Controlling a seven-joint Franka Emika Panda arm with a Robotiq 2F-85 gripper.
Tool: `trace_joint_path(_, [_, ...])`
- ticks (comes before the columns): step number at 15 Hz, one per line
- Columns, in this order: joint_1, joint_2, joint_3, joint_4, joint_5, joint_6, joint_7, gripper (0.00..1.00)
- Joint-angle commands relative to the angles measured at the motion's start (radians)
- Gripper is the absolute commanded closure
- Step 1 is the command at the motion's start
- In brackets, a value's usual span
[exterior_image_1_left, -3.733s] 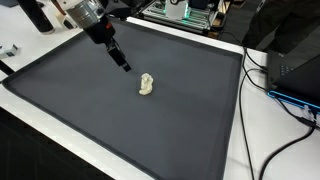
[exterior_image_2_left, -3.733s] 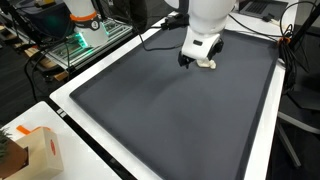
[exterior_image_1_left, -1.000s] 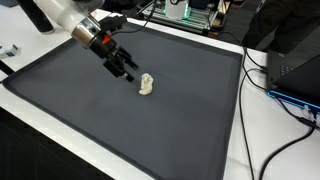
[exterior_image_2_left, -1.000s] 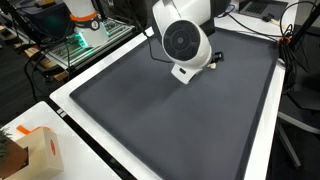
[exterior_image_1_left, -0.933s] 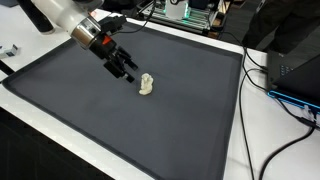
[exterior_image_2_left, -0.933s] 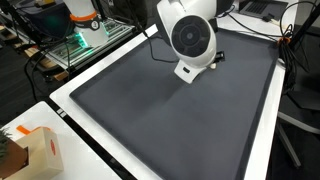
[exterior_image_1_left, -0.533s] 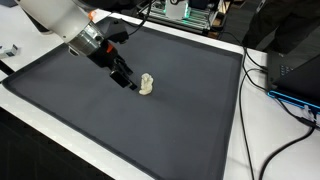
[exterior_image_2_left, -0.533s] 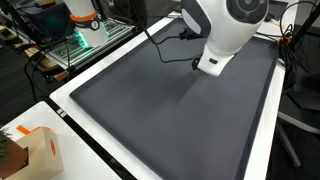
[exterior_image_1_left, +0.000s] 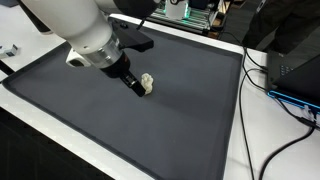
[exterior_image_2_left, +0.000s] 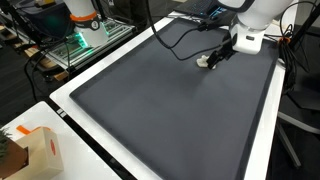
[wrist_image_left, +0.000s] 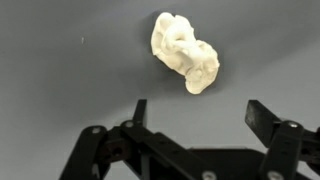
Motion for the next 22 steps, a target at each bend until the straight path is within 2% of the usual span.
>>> trace_joint_path(1, [0.063, 0.062, 0.000, 0.118, -0.132, -0.076, -0.029, 0.00])
trace_joint_path(6, [0.158, 0.082, -0.006, 0.176, -0.299, -0.125, -0.092, 0.00])
trace_joint_path(14, [0.288, 0.062, -0.032, 0.123, -0.561, -0.109, -0.217, 0.00])
trace_joint_path(19, [0.373, 0.061, -0.082, 0.077, -0.715, -0.113, -0.169, 0.00])
trace_joint_path(22, [0.399, 0.058, -0.095, 0.052, -0.723, -0.140, -0.097, 0.00])
